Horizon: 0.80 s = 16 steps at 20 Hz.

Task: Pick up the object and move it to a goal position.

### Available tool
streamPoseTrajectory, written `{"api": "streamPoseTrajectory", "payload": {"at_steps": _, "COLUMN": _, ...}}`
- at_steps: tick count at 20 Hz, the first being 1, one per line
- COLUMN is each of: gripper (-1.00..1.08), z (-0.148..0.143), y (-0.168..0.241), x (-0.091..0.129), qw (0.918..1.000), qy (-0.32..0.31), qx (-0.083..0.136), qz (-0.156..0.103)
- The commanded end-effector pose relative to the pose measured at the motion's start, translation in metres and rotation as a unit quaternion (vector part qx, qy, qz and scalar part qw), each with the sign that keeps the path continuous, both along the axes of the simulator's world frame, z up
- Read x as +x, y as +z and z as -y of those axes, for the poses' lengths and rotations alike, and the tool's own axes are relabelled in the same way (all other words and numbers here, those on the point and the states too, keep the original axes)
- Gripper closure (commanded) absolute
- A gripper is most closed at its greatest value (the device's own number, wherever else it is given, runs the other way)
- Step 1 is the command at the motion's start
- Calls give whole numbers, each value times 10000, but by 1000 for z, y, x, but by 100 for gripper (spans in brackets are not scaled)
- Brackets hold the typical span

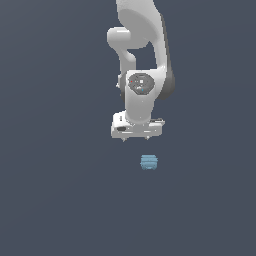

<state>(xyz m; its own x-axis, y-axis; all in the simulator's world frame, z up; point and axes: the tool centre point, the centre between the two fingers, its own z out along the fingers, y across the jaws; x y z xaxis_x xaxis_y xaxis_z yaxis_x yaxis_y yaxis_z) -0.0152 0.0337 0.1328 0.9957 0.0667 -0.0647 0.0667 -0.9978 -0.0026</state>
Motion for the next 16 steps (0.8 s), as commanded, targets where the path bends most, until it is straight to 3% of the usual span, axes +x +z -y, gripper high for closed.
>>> {"api": "streamPoseTrajectory", "payload": {"at_steps": 1, "gripper": -92, "z": -1, "y": -1, "x": -1, "qw": 10000, "qy": 26, "qx": -2, "qz": -16}}
{"api": "streamPoseTrajectory", "payload": {"at_steps": 8, "gripper": -92, "z": -2, "y": -1, "x": 1, "qw": 9999, "qy": 162, "qx": 1, "qz": -7}}
{"api": "streamPoseTrajectory", "payload": {"at_steps": 16, "gripper": -92, "z": -7, "y": -5, "x": 7, "qw": 9970, "qy": 775, "qx": 16, "qz": 5}}
